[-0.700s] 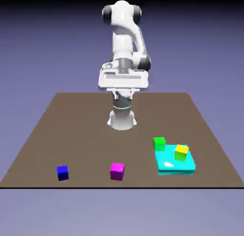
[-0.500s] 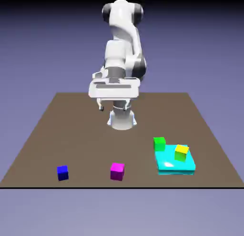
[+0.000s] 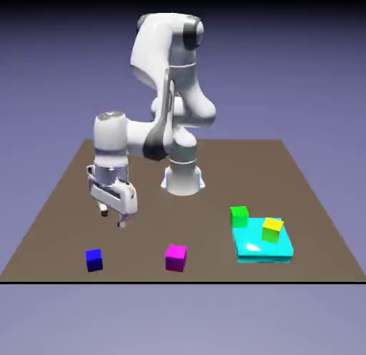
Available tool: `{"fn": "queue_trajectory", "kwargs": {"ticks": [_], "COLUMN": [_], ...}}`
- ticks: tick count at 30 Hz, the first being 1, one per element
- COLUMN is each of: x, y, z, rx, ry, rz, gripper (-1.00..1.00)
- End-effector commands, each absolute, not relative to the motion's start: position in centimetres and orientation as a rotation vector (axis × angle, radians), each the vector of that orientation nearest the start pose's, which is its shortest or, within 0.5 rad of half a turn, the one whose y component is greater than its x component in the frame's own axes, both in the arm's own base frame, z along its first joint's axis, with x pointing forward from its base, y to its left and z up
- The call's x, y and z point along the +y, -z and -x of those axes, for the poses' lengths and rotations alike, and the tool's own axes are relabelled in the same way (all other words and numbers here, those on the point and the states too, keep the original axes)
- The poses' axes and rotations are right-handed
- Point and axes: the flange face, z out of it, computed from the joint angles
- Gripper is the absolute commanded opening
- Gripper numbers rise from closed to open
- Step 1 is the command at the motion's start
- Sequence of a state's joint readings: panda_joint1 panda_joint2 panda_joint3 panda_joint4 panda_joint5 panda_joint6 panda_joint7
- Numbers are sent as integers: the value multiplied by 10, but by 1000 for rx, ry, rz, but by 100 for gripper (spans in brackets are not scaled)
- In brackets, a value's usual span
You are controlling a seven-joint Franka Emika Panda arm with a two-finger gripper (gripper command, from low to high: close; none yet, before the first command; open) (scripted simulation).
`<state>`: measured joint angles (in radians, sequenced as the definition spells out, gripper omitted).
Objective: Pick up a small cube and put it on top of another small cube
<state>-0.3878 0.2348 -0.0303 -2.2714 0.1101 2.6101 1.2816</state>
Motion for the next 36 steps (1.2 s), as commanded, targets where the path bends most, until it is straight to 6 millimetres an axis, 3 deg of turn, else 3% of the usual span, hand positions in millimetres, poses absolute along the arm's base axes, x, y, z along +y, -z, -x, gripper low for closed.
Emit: {"fn": "queue_trajectory", "kwargs": {"ticks": [1,6,7,11,12,13,14,18,19,22,26,30,34,36], "x": [-235,-287,-287,-283,-282,-282,-282,-287,-261,-148,7,154,279,287], "y": [-251,-190,-190,-125,-120,-120,-120,-185,-195,-216,-246,-275,-300,-301], "z": [-498,-487,-487,-486,-486,-486,-486,-487,-500,-536,-545,-509,-434,-428], "rx": [2433,2673,2673,2673,2673,2673,2673,2673,2606,2287,1776,1184,529,482], "ry": [66,-148,-148,-148,-148,-148,-148,-148,-156,-181,-192,-176,-130,-126], "rz": [1856,1599,1599,1599,1599,1599,1599,1599,1699,2096,2553,2909,3149,3160], "gripper": [0,0,0,0,0,-100,-100,-100,-100,-100,-100,-100,-100,-100]}}
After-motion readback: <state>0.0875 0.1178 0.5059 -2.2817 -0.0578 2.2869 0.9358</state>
